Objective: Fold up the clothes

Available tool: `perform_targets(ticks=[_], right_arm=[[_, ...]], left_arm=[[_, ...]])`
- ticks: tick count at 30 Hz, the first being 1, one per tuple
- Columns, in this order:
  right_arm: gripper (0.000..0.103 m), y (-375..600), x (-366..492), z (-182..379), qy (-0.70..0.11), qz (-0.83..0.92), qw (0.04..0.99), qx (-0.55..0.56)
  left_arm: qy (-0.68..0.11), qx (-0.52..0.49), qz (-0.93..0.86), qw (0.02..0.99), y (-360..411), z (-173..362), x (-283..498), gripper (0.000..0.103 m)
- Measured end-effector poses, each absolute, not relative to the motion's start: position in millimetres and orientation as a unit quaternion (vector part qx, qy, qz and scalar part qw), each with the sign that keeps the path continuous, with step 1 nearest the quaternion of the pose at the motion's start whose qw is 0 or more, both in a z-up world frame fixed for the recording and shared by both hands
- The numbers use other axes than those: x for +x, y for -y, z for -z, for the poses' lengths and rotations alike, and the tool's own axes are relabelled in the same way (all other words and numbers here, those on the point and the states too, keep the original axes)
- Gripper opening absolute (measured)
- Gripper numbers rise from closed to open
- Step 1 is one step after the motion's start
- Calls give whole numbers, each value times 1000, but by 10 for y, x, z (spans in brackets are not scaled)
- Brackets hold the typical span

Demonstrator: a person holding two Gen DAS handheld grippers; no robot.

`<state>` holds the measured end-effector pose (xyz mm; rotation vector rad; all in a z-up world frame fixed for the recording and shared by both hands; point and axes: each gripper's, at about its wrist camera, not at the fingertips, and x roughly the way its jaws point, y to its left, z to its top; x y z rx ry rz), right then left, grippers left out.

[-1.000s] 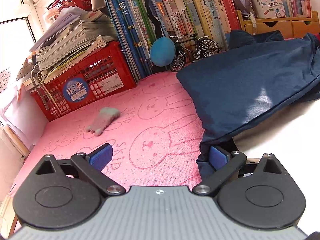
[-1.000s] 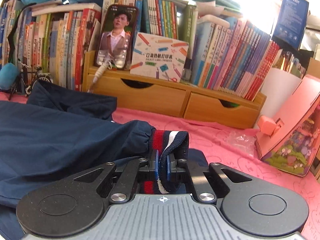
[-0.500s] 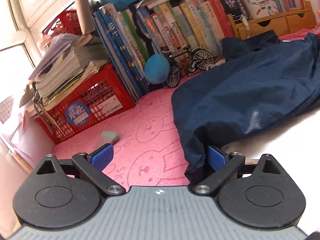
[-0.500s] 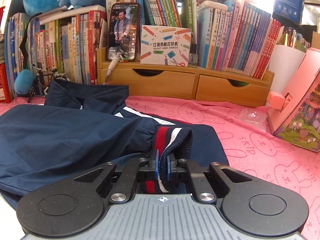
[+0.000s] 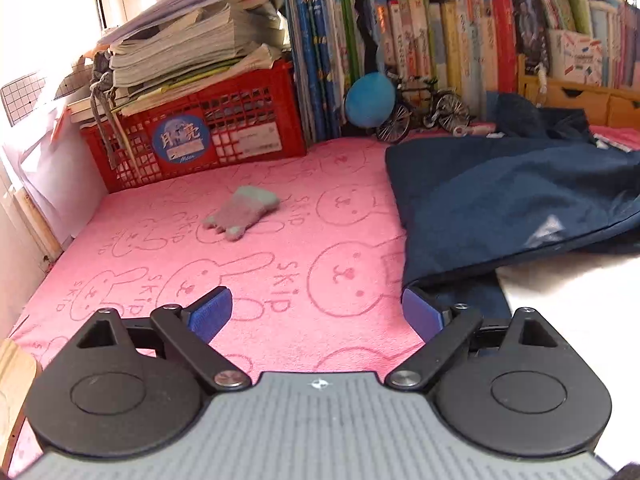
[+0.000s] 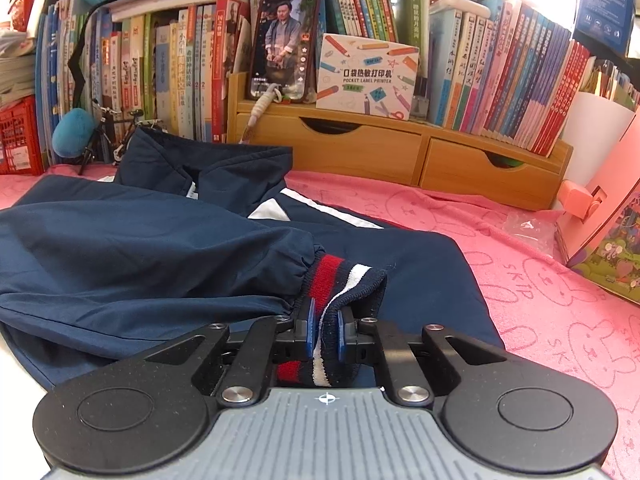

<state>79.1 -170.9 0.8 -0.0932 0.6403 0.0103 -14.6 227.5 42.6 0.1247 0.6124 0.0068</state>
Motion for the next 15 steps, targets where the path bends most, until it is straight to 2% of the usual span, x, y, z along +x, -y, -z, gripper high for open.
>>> perform_targets(ticks=[2,5,9,12,14,15], right_arm=[[16,1737,802,49,-317,-1,948,-33],[17,1728,783,86,-309,5,951,-29],[18,1717,774,92,-307,8,951,-33],[18,1729,777,92,-309,8,951,-30],[18,1713,779,99,-309,13,950,-39],[18,1706,781,101,-308,15,950,-44]], left_arm=[[-291,70,58,953,-2121,-541,-196,95],[-283,157,117,939,-1674,-472,-207,96],[-277,273,18,921,-1334,-95,94,93],[-286,236,-78,925,-1664,-34,327,94],[-300,181,-87,932,-1973,-54,363,103],[-308,152,-77,936,-2090,-50,351,103]])
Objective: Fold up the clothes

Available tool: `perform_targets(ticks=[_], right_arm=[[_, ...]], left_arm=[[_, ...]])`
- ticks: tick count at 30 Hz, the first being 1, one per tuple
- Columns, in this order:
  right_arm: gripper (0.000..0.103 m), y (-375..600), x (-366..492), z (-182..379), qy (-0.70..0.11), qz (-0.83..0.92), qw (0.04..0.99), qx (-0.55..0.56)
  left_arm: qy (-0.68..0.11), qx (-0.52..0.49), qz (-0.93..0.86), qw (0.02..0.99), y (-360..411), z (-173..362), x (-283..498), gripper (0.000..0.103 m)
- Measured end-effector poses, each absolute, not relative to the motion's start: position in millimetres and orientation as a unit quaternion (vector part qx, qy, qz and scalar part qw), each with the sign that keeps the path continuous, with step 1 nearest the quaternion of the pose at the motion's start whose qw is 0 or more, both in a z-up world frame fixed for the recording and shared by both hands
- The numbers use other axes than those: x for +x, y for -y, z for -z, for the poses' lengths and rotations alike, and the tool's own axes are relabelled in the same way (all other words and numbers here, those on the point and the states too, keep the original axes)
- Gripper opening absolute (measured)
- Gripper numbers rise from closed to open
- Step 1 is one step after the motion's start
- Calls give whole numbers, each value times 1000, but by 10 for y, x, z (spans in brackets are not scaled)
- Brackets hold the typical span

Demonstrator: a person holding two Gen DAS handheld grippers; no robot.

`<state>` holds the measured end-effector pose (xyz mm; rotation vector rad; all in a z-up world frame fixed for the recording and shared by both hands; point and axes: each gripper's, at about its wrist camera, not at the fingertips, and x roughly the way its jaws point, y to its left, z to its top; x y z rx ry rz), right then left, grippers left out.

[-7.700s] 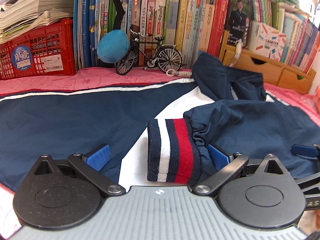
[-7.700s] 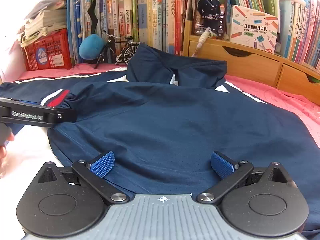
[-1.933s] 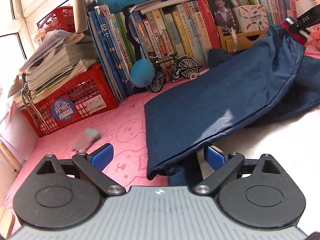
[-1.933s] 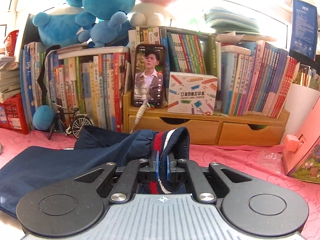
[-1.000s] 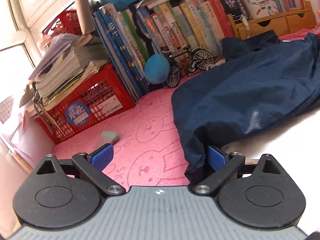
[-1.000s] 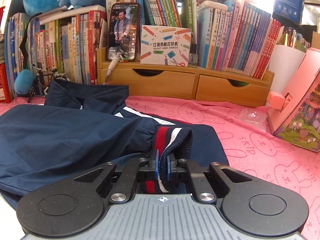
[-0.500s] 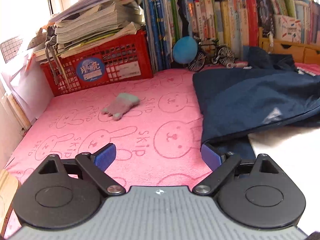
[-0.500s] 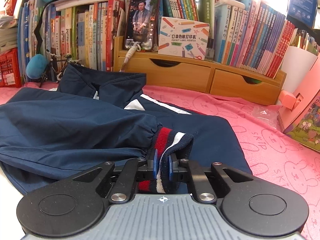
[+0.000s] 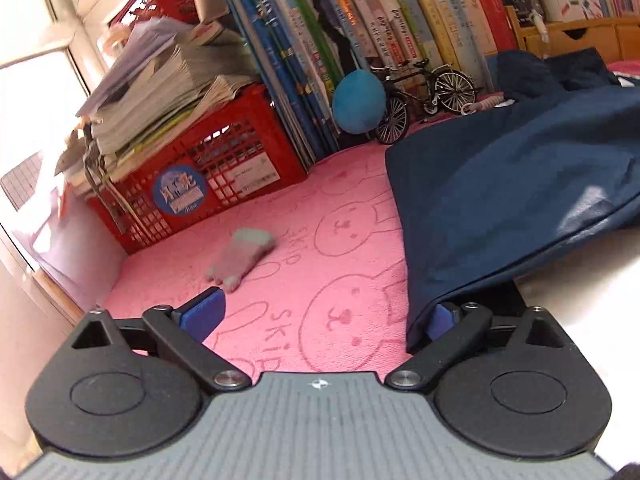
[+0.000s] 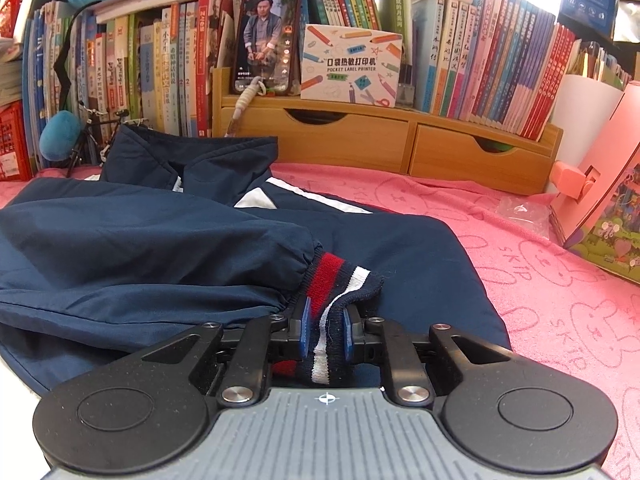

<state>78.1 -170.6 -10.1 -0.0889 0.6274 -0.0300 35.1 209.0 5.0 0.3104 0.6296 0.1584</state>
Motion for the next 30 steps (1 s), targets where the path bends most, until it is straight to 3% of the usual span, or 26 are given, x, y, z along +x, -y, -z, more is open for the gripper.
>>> perform_targets(ticks=[5,8,9,10,12,16,19,22,26,30], right_arm=[[18,1703,780,116,-308,16,950,-57],[25,1645,751,81,-314,8,943,-106],[35,1636,723,39,-318,8,940,-124],[54,1636,675,-29,-320,14,937,-139],[75,1639,515,-214,-316,11,939,-137],[75,1403,54,-654,-277,-64,953,-104],[75,962,-220,-788,-280,-250,927,-23],[75,520,-107,-559,-335,-361,862,121],[75,69,253,-183,-392,-349,807,271],[74,-393,368,-124,-367,-324,840,234]], left_arm=[[-307,135,-76,939,-2136,-19,301,103],[-303,147,-79,938,-2099,-21,304,103],[-304,144,-78,938,-2109,-21,306,103],[-305,141,-77,939,-2113,-24,306,103],[-308,132,-73,939,-2133,-28,312,103],[-316,105,-60,941,-2213,-38,334,103],[-328,60,-38,942,-2344,-46,360,103],[-344,2,5,939,-2514,-32,324,103],[-348,-24,29,937,-2732,-63,130,103],[-338,-49,13,940,-3022,-287,-55,103]])
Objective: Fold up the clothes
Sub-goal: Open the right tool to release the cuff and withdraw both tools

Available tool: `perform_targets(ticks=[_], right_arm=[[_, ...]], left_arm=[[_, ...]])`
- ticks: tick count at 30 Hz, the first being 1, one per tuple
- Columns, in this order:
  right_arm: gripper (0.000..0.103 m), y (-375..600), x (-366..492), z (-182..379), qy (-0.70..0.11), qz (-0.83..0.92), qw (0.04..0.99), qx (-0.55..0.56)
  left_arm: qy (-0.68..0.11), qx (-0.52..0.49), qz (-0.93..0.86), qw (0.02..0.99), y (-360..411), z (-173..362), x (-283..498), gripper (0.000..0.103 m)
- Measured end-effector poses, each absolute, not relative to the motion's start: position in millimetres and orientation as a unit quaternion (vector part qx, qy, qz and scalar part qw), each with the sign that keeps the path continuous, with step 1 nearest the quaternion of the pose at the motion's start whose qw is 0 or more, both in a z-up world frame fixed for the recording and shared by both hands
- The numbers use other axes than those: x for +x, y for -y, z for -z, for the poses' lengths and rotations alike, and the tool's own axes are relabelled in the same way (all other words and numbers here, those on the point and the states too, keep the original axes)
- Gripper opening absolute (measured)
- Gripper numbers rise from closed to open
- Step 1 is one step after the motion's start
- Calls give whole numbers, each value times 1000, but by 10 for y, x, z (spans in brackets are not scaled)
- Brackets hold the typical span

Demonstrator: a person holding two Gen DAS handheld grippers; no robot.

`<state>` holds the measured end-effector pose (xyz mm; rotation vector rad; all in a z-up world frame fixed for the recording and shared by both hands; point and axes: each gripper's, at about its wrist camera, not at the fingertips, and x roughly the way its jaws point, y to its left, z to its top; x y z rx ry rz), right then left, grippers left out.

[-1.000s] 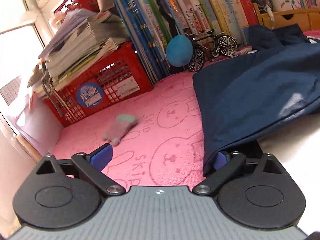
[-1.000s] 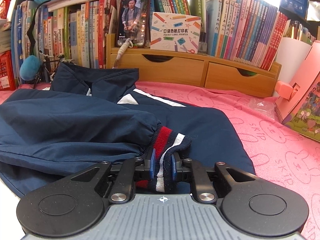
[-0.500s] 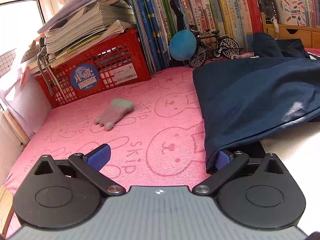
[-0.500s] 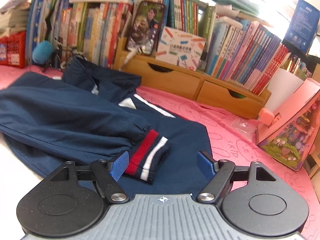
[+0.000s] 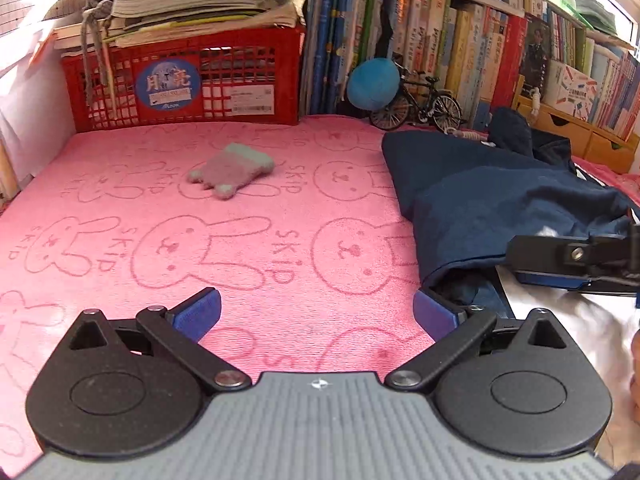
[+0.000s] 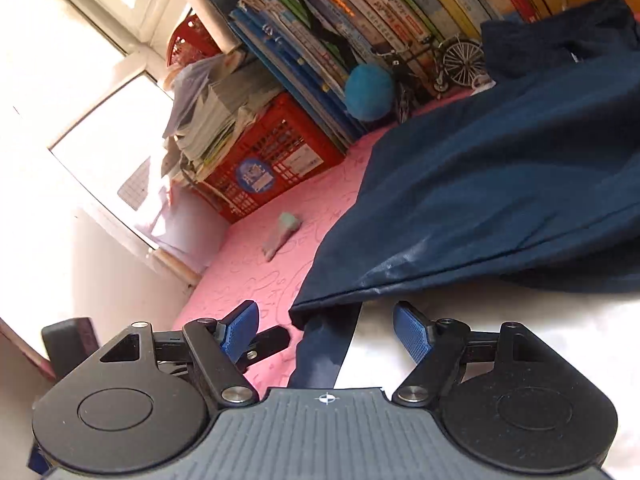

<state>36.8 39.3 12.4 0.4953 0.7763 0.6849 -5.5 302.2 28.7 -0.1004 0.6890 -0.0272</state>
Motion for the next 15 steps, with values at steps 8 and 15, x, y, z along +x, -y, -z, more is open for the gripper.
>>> perform_targets(ticks=[8,15], right_arm=[[44,-732,540,58,-357,-290,854,244],[24,-673,563,111,-357,-276,853,261]], left_arm=[[-346,-67,79,933,-2888,-615,662,103],[-419,11,67,906,-2318,-215,1587,88]])
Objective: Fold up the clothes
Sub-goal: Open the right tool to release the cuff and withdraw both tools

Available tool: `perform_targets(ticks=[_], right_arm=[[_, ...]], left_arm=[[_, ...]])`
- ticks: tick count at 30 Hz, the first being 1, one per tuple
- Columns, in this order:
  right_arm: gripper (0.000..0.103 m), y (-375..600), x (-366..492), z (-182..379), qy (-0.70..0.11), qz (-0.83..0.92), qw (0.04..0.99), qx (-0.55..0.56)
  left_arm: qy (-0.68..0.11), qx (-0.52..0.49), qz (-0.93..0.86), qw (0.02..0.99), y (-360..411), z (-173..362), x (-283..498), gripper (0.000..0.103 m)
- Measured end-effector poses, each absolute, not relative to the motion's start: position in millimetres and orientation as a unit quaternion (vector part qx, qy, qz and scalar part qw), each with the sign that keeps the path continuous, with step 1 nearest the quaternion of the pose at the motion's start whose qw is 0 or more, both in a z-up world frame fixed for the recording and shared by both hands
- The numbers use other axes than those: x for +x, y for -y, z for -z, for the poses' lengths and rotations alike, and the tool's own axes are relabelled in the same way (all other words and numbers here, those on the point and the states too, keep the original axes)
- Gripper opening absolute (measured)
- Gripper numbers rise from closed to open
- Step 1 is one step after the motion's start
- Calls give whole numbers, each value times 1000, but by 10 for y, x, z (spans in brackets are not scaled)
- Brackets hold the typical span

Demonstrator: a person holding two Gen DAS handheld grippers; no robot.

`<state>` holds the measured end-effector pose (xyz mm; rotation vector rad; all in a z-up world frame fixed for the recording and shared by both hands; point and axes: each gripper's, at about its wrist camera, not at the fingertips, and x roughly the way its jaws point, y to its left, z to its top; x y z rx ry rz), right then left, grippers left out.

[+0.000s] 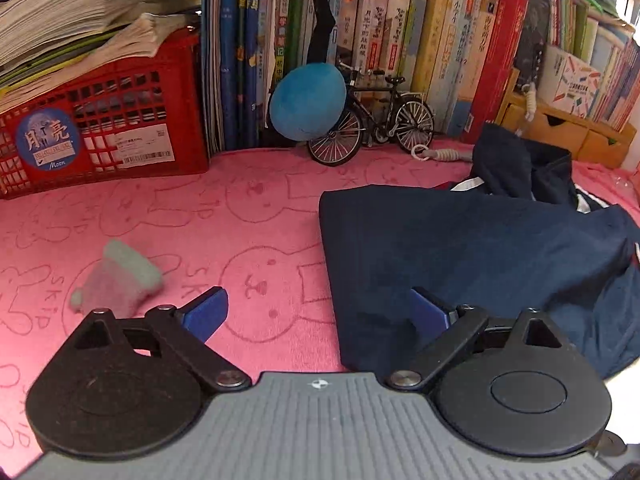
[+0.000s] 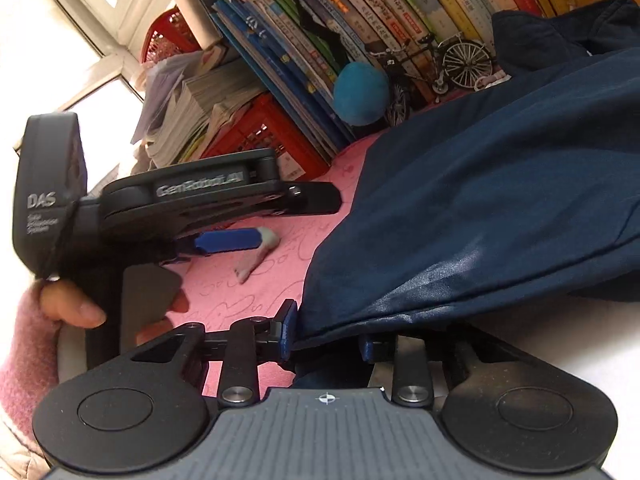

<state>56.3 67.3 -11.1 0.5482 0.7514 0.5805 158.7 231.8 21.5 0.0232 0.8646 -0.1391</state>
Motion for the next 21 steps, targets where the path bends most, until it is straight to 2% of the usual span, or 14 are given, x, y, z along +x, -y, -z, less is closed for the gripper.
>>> perform_targets(ticks=[1,2,4,5,10,13,16,18,20,21], right_arm=[[19,-668,581,122,-361,-273,851,265],[17,-661,597,136,-364,-273,849,270],[10,-656,624,153,-371,-276,844,273],[9,-661,629,153,-372,-277,844,270],[8,-734,604,113,-370,-276,853,245],[8,-782,591,96,-369,-280,856,229],[8,-791,585,89,-370,-282,857,223],[8,-771,611,104,-374,-288,849,236],[12,-748,650,121,-379,-303,836,256],[19,-753,669,126,-381,-322,827,260]], left_arm=[[-421,13,63,905,-2299,-175,1649,68],[-423,15,58,904,-2280,-135,1710,54],[-424,22,48,904,-2251,-75,1821,48],[-420,28,42,906,-2247,-69,1865,45],[-398,77,-11,914,-2175,-49,2072,46],[-377,115,-75,916,-2122,-77,2091,40],[-316,88,-40,944,-2136,-280,1810,41],[-291,90,15,952,-2083,-406,1556,44],[-277,135,61,949,-1969,-456,1345,55],[-274,168,73,944,-1908,-438,1274,57]])
